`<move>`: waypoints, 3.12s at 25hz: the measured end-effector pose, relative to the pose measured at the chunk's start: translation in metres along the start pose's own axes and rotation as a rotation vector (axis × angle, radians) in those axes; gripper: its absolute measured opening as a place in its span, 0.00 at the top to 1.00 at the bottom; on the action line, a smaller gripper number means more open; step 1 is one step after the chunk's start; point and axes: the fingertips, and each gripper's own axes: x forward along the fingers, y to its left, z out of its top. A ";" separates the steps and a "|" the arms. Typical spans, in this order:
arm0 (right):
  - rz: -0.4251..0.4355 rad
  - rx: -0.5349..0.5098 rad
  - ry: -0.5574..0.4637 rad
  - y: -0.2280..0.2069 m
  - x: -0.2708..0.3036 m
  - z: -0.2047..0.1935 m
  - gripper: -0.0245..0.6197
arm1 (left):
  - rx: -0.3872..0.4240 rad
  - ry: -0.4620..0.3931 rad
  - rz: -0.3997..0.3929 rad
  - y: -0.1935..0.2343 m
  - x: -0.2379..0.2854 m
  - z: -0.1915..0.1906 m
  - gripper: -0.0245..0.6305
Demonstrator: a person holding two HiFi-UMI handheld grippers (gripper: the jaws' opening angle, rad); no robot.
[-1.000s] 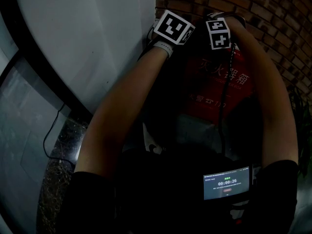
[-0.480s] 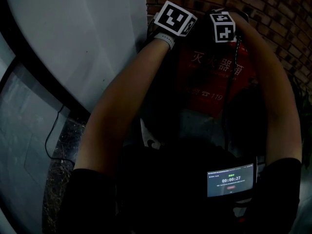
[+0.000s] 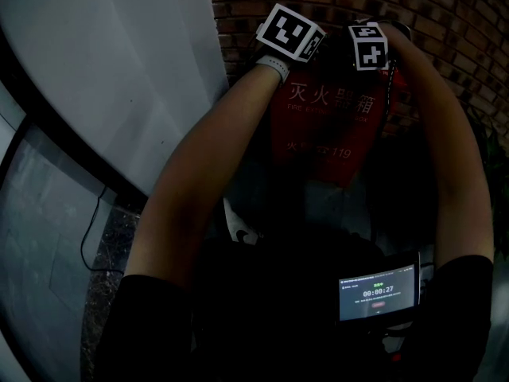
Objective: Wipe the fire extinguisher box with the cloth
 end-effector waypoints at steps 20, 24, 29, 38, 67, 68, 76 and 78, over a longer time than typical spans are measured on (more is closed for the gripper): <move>0.034 0.122 0.183 0.059 -0.034 -0.144 0.92 | 0.044 0.020 -0.068 -0.064 0.039 0.012 0.96; -0.052 0.165 0.108 0.032 -0.049 -0.123 0.92 | 0.050 0.010 -0.047 -0.056 0.029 0.015 0.96; -0.099 0.169 0.009 0.003 -0.060 -0.066 0.92 | 0.049 0.011 -0.003 -0.032 0.004 0.003 0.96; -0.049 0.039 -0.061 -0.019 -0.040 0.028 0.92 | -0.012 0.022 0.090 0.032 -0.050 -0.028 0.96; -0.036 0.008 -0.126 -0.019 -0.004 0.087 0.93 | -0.059 0.021 0.057 0.046 -0.044 -0.057 0.96; -0.036 0.017 -0.123 -0.017 -0.005 0.080 0.93 | -0.056 0.021 0.053 0.042 -0.041 -0.055 0.96; -0.049 0.091 -0.109 0.009 -0.025 0.019 0.93 | -0.012 0.015 0.006 -0.006 -0.012 -0.020 0.96; -0.053 0.104 -0.103 0.016 -0.031 0.004 0.93 | -0.004 0.010 -0.005 -0.018 -0.004 -0.012 0.96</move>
